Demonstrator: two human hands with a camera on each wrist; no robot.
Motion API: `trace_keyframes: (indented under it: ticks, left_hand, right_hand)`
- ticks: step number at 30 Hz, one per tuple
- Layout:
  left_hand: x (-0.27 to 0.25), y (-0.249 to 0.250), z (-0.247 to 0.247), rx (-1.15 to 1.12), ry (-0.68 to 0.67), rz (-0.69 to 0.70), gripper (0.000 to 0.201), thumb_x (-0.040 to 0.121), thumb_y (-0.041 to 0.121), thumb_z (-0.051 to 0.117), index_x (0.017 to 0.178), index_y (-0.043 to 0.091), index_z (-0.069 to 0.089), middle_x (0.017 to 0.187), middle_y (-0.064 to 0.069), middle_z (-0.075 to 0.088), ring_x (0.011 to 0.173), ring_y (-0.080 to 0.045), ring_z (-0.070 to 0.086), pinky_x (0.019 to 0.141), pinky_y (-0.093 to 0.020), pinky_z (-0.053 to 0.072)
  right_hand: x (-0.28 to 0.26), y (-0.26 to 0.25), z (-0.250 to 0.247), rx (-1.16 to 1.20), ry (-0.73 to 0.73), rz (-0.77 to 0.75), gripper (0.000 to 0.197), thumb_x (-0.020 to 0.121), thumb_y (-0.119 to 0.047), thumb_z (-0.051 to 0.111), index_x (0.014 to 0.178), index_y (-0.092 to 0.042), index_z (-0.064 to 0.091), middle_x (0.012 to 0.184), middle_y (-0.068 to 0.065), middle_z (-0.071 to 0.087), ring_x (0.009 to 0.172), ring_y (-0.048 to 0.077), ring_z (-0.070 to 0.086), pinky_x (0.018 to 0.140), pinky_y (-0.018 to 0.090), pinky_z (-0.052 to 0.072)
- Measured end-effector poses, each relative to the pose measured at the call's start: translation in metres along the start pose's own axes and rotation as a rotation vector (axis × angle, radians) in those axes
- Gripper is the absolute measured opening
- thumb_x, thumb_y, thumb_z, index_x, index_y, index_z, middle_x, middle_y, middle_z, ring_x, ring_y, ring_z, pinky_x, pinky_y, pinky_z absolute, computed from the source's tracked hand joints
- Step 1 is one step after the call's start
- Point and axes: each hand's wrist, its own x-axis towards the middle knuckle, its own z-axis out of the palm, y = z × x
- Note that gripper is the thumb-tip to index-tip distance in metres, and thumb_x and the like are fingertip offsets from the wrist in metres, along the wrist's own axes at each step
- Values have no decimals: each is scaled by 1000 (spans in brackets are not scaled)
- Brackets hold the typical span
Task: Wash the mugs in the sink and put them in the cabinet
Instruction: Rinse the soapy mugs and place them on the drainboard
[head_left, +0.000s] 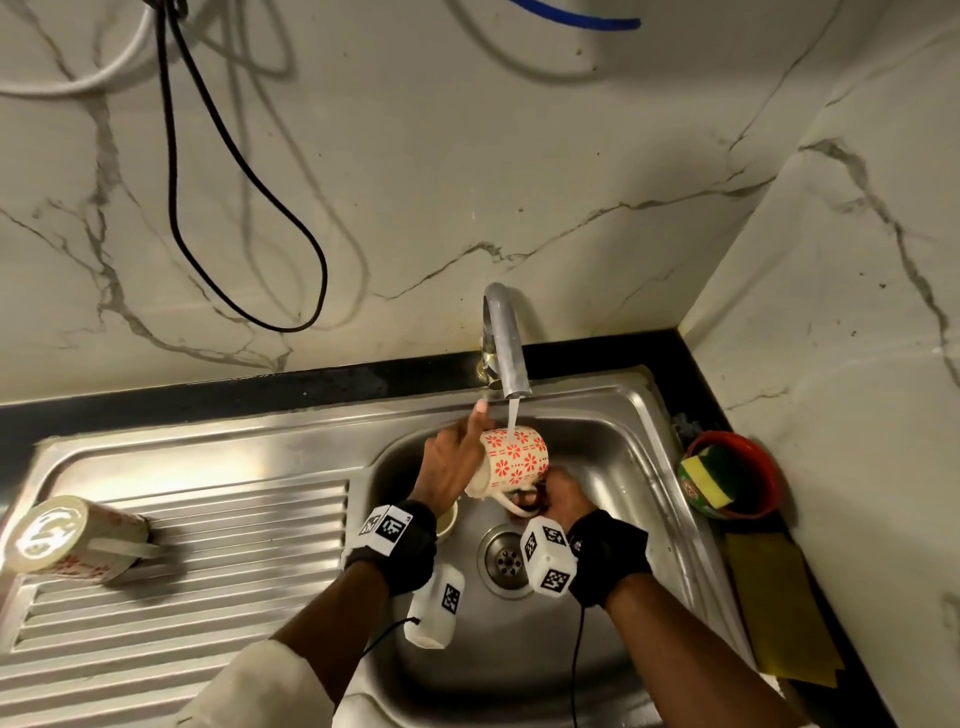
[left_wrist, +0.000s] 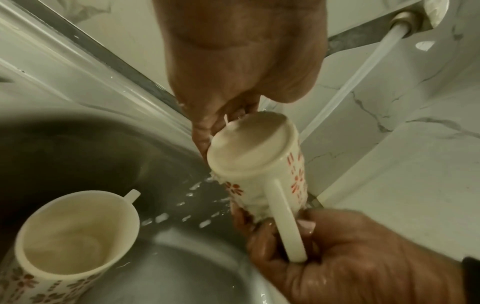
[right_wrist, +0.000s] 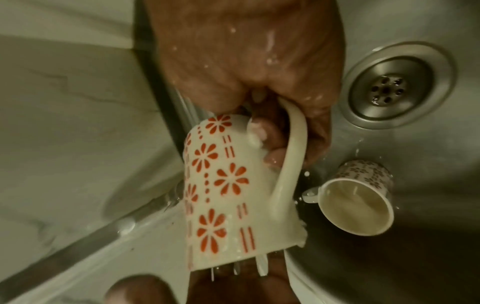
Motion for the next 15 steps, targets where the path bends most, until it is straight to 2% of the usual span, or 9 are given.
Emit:
trace_keyframes:
  ticks: [3, 4, 7, 10, 13, 15]
  left_hand:
    - [3, 5, 3, -17, -52, -12, 65, 96, 68, 27, 116, 20, 67, 113, -3, 66, 108, -21, 61, 92, -32, 45]
    - [8, 1, 5, -20, -58, -25, 69, 94, 72, 26, 118, 21, 66, 116, -5, 66, 110, -23, 62, 95, -33, 45]
    - [18, -17, 13, -167, -75, -138, 98, 70, 98, 18, 121, 29, 66, 121, -9, 67, 109, -25, 65, 98, -49, 50]
    - [23, -25, 18, -211, -93, -207, 112, 62, 102, 19, 134, 26, 56, 125, -11, 66, 111, -26, 64, 100, -53, 49]
    - [20, -18, 17, -248, -127, -228, 114, 62, 102, 20, 138, 23, 52, 127, -11, 64, 113, -26, 63, 103, -52, 47]
    - [10, -2, 7, -267, -118, -248, 101, 74, 94, 23, 128, 17, 58, 117, -14, 69, 104, -25, 67, 96, -45, 52]
  right_hand:
    - [6, 9, -10, 79, -14, 12, 23, 87, -15, 35, 74, -3, 51, 44, 5, 38, 30, 11, 35, 41, 16, 36]
    - [6, 10, -12, 102, -23, 17, 20, 84, -15, 37, 78, -2, 52, 46, 7, 39, 30, 11, 35, 42, 17, 38]
    - [9, 8, -15, 155, -37, 26, 24, 81, -15, 38, 84, 2, 55, 58, 13, 48, 28, 11, 38, 41, 17, 41]
    - [6, 3, -9, 180, -71, 58, 24, 79, -12, 39, 87, 4, 54, 65, 15, 48, 28, 12, 41, 33, 18, 42]
    - [7, 3, -4, 154, -82, 61, 26, 82, -13, 36, 89, 4, 55, 60, 15, 51, 27, 12, 42, 33, 19, 42]
    - [7, 4, 3, 150, -45, 53, 30, 90, -19, 35, 84, 2, 56, 57, 12, 51, 27, 12, 42, 32, 18, 41]
